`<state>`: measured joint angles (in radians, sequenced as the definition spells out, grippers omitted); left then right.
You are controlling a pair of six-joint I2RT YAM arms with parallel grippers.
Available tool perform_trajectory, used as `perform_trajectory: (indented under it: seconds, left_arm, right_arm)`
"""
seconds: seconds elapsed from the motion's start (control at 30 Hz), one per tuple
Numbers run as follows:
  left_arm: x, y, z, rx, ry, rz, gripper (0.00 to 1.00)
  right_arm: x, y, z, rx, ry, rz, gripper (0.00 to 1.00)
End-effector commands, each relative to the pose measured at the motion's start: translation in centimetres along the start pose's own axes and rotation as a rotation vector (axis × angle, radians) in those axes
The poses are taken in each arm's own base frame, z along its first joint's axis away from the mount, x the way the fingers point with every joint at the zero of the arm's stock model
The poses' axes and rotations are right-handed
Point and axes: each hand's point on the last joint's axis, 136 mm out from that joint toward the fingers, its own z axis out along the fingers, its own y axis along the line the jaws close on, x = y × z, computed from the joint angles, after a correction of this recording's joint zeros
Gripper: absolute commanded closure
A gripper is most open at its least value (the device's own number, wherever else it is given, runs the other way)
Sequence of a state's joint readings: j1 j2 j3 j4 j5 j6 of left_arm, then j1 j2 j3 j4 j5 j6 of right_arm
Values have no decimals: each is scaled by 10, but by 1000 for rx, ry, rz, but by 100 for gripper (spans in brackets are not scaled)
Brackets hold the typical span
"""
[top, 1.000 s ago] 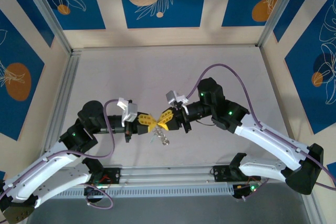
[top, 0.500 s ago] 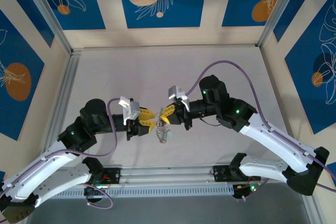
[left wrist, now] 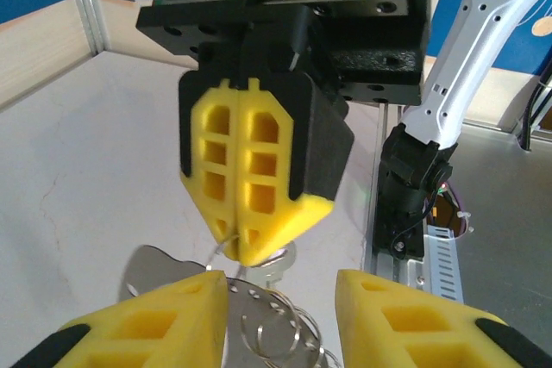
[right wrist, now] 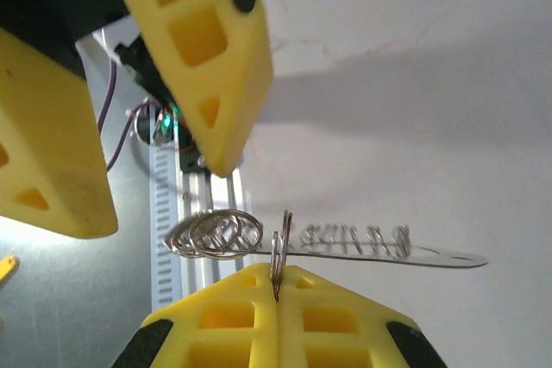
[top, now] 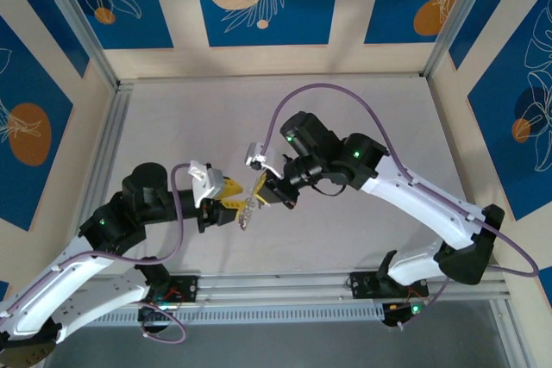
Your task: Put the keys on the keyring
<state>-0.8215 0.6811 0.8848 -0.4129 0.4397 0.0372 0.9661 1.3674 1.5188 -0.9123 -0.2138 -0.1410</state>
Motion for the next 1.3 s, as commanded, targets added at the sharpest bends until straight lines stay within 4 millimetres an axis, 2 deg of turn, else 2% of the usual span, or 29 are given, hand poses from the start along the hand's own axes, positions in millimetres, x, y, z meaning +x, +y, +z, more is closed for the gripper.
perform_trajectory:
  seconds: [0.0,0.27,0.37,0.5,0.77,0.87,1.03,1.17,1.27]
  left_arm:
    - [-8,-3,-3,11,-3,32,63]
    - [-15,-17,-1,97,-20,39,63]
    - [-19,-24,0,148,-33,38,64]
    - [-19,-24,-2,142,-35,39,66]
    - [-4,-21,-12,89,-43,-7,66]
    - [-4,-21,-16,74,-70,-19,66]
    - [4,-12,-12,29,-63,-59,67]
    - [13,-5,-6,6,-72,-87,67]
    - [13,-5,0,22,-80,-88,68]
  right_arm:
    - [-1,15,-16,-29,29,-28,100]
    - [-12,38,-25,-108,20,-71,100]
    - [-9,37,-19,-99,70,-74,100]
    - [-3,32,-13,-53,154,-79,100]
    - [-2,33,-17,-61,213,-26,100]
    - [6,30,-19,-46,264,32,100]
    - [21,16,-19,3,350,181,100]
    - [45,-6,-11,83,456,293,100]
    - [65,-19,-6,146,540,336,100]
